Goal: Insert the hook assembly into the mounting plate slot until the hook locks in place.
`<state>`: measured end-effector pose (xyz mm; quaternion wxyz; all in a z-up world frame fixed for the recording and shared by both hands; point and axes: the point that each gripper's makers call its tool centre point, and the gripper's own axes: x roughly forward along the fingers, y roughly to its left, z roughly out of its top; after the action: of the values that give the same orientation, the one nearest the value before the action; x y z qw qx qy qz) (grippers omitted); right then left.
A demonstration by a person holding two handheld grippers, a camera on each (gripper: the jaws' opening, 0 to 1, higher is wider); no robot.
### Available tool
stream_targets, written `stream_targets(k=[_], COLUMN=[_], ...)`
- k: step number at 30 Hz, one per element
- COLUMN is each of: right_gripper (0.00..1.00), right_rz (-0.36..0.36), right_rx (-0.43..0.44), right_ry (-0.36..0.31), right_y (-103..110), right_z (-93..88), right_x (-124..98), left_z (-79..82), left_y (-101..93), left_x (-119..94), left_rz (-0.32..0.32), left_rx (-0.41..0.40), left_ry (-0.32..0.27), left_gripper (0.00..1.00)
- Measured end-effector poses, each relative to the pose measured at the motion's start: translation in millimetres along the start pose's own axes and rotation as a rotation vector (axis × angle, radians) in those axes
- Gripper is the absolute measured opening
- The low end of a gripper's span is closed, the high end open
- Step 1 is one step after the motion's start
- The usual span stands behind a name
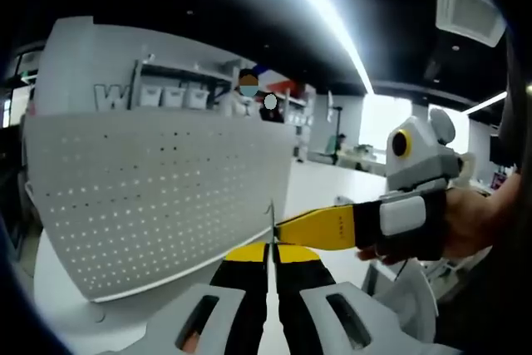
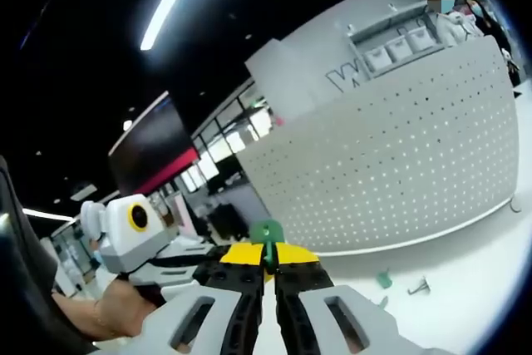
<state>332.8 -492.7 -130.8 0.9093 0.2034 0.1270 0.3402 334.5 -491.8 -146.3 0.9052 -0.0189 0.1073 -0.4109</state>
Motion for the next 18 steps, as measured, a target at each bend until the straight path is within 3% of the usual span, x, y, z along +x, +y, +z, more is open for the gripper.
stream_targets(k=[5, 18], right_gripper=[0.01, 0.0], right_rz=[0.005, 0.003], right_rx=[0.014, -0.069], right_ry=[-0.001, 0.008], right_y=[0.3, 3.1], right_z=[1.7, 1.9], right_x=[3.2, 9.0], left_z=[1.7, 2.4], left_y=[3.4, 10.4], left_x=[0.1, -0.5], left_rz=[0.02, 0.031], left_rx=[0.005, 0.013], left_ry=[-0.013, -0.035], left_gripper=[0.02, 0.04])
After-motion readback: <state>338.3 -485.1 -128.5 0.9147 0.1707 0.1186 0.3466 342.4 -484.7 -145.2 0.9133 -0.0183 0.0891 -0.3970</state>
